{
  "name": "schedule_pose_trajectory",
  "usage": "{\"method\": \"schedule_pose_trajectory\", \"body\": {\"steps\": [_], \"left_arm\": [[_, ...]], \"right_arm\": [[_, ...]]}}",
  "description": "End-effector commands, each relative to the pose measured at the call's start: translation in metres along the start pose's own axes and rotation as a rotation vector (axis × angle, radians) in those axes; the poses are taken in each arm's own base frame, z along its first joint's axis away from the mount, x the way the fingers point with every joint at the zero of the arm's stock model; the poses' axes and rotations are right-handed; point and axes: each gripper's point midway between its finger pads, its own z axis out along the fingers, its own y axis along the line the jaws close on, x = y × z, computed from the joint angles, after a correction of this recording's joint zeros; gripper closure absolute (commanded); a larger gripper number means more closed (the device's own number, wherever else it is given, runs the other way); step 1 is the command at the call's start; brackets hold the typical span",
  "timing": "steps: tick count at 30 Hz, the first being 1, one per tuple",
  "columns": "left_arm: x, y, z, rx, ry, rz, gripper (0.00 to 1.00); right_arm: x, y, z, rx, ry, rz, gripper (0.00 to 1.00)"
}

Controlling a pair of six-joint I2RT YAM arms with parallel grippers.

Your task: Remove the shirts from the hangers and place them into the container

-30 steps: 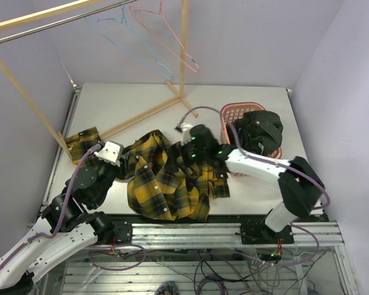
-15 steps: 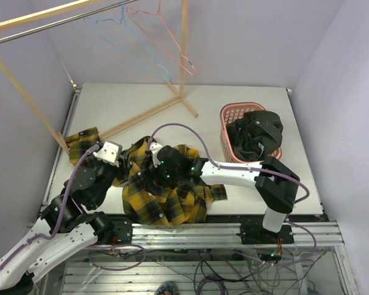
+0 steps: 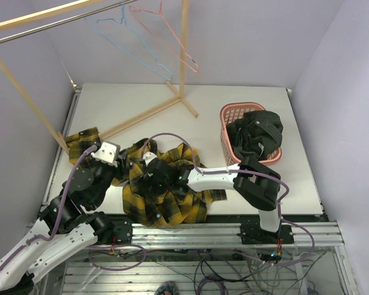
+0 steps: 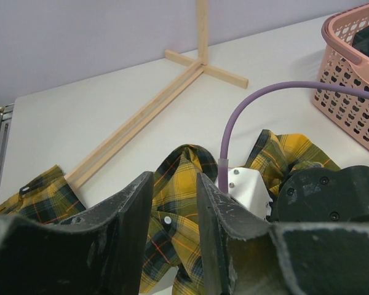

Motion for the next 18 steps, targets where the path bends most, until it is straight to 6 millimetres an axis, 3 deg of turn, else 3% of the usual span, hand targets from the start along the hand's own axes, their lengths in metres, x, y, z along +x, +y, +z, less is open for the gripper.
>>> {"method": "schedule_pose_trajectory", "body": {"steps": [1, 3, 5, 7, 11, 13, 14, 15, 18], "left_arm": [[-0.003, 0.003, 0.001, -0.02, -0.021, -0.023, 0.55], [-0.003, 0.003, 0.0, -0.02, -0.023, -0.024, 0.54], [-0.004, 0.003, 0.0, -0.02, -0.026, -0.026, 0.54], [-0.004, 0.003, 0.0, -0.022, -0.026, -0.025, 0.54], [-0.004, 0.004, 0.0, -0.024, -0.028, -0.026, 0.54], [-0.004, 0.005, 0.0, -0.026, -0.029, -0.027, 0.54], [-0.004, 0.005, -0.001, -0.027, -0.029, -0.027, 0.54], [-0.004, 0.005, -0.001, -0.029, -0.031, -0.029, 0.54], [-0.004, 0.006, -0.001, -0.032, -0.033, -0.028, 0.54]], "right_arm": [[0.041, -0.031, 0.015, 0.153, 0.078, 0.069, 0.0], [0.046, -0.037, 0.014, 0.178, 0.077, 0.083, 0.03], [0.051, -0.038, 0.014, 0.172, 0.09, 0.082, 0.14], [0.054, -0.037, 0.015, 0.14, 0.11, 0.095, 0.37], [0.076, -0.039, 0.021, 0.041, 0.192, 0.171, 0.97], [0.08, -0.046, 0.017, 0.004, 0.195, 0.227, 1.0], [0.061, -0.049, 0.007, -0.022, 0.142, 0.25, 1.0], [0.061, -0.056, -0.001, -0.028, 0.127, 0.269, 1.0], [0.027, -0.082, -0.031, -0.021, 0.031, 0.296, 1.0]]}}
